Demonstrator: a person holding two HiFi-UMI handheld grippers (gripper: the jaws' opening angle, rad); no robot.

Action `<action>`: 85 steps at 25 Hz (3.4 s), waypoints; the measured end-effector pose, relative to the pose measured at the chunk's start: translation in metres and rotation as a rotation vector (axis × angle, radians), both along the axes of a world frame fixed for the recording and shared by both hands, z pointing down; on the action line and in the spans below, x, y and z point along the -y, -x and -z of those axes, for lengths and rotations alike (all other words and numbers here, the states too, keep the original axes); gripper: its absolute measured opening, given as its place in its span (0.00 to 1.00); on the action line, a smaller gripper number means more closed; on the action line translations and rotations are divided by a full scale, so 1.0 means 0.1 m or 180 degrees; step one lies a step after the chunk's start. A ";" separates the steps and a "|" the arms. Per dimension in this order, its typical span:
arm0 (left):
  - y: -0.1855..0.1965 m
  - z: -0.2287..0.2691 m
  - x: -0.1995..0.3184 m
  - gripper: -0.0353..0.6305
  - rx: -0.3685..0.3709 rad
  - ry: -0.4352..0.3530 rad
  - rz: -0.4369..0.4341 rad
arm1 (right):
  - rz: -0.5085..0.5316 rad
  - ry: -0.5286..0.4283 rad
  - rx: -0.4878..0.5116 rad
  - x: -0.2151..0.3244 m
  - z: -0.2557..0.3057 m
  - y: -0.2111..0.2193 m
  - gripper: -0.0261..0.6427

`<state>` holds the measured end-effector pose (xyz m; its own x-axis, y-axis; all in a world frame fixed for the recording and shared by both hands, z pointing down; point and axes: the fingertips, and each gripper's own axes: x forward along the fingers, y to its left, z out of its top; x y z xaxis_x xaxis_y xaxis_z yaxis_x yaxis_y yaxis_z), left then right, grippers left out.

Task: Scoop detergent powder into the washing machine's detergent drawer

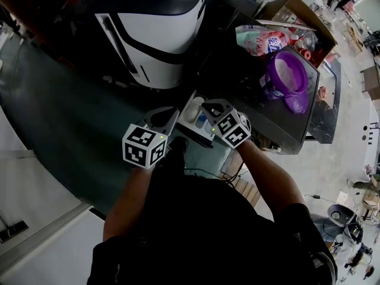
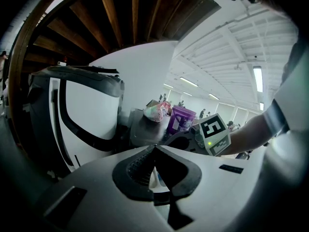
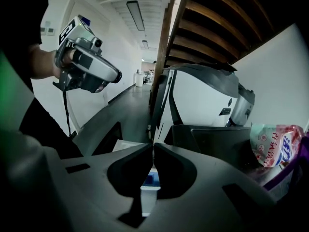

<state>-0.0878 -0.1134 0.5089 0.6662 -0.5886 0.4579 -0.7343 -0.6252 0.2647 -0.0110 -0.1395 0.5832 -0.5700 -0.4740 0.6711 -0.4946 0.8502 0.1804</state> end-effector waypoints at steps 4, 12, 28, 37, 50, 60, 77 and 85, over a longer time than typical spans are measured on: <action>0.00 0.01 -0.02 0.06 -0.0001 0.0005 0.0000 | 0.0041 -0.0079 -0.0069 -0.01 0.02 0.00 0.07; 0.02 -0.01 -0.03 0.06 -0.0013 0.0017 0.0013 | 0.0171 -0.0203 -0.0242 -0.05 -0.01 0.02 0.07; 0.03 -0.04 -0.06 0.06 -0.0038 0.0055 0.0014 | 0.0440 -0.0481 -0.0600 -0.12 -0.07 0.09 0.07; 0.07 -0.05 -0.09 0.06 -0.0052 0.0064 0.0028 | 0.0506 -0.0643 -0.0828 -0.12 -0.06 0.10 0.07; 0.05 -0.05 -0.13 0.06 -0.0095 0.0066 0.0003 | 0.0543 -0.0988 -0.0943 -0.13 0.15 0.15 0.07; 0.09 -0.03 -0.16 0.06 -0.0091 0.0062 0.0010 | 0.0594 -0.1124 -0.1048 -0.16 0.16 0.18 0.07; 0.08 -0.05 -0.22 0.06 -0.0107 0.0070 0.0011 | 0.0513 -0.1349 -0.1100 -0.15 0.30 0.16 0.07; 0.02 -0.03 -0.22 0.06 -0.0102 0.0066 -0.0027 | 0.0519 -0.1430 -0.1098 -0.18 0.40 0.15 0.07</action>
<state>-0.0895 -0.0911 0.5118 0.6856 -0.5735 0.4483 -0.7199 -0.6255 0.3008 -0.0260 -0.1215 0.5433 -0.4439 -0.6794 0.5843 -0.2128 0.7133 0.6678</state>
